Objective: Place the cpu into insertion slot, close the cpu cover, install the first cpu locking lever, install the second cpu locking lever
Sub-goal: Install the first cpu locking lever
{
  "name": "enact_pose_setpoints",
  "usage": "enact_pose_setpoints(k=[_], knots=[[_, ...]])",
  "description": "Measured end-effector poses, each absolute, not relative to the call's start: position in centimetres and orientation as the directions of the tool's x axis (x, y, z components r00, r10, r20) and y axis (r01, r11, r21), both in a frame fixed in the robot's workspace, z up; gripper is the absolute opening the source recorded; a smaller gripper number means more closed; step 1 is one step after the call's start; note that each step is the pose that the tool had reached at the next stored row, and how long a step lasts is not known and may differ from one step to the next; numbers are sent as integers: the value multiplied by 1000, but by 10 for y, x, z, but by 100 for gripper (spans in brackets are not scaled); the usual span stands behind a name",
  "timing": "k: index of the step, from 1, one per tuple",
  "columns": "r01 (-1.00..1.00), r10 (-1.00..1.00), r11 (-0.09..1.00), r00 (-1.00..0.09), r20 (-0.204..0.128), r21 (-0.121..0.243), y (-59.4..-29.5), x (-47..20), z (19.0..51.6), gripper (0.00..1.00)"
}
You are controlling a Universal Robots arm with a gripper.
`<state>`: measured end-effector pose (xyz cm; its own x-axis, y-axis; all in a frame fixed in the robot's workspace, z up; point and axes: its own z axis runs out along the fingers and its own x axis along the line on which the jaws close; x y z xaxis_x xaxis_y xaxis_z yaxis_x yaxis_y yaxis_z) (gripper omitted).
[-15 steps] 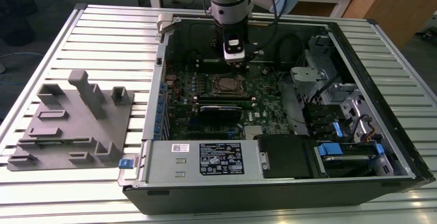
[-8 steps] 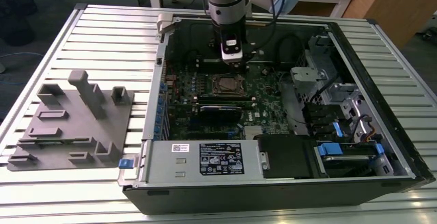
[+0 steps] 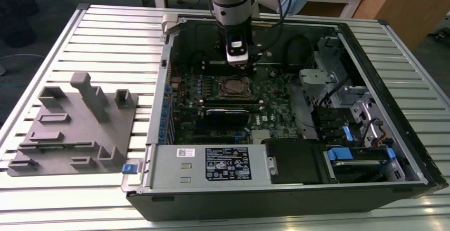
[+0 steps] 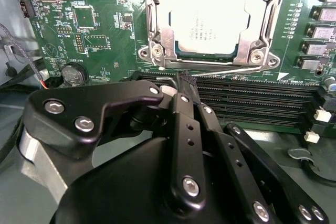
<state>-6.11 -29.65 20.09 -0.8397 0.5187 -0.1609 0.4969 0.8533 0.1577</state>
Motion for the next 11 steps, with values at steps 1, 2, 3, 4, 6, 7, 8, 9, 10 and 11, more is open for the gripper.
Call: enact_pose_setpoints(k=[1, 2, 3, 4, 6, 7, 8, 9, 10, 11], knots=[[497, 519, 853, -840, -161, 158, -297, -61, 201, 11], [497, 519, 853, -840, -161, 158, -297, -61, 201, 11], [497, 519, 853, -840, -161, 158, -297, -61, 201, 11], [497, 519, 853, -840, -161, 158, -297, -61, 201, 11], [497, 519, 853, -840, -161, 158, -297, -61, 201, 11], [497, 519, 853, -840, -161, 158, -297, -61, 200, 11], [497, 519, 853, -840, -161, 158, -297, -61, 200, 11], [497, 519, 853, -840, -161, 158, -297, -61, 200, 11], [497, 519, 853, -840, -161, 158, -297, -61, 200, 11], [497, 519, 853, -840, -161, 158, -297, -61, 200, 11]])
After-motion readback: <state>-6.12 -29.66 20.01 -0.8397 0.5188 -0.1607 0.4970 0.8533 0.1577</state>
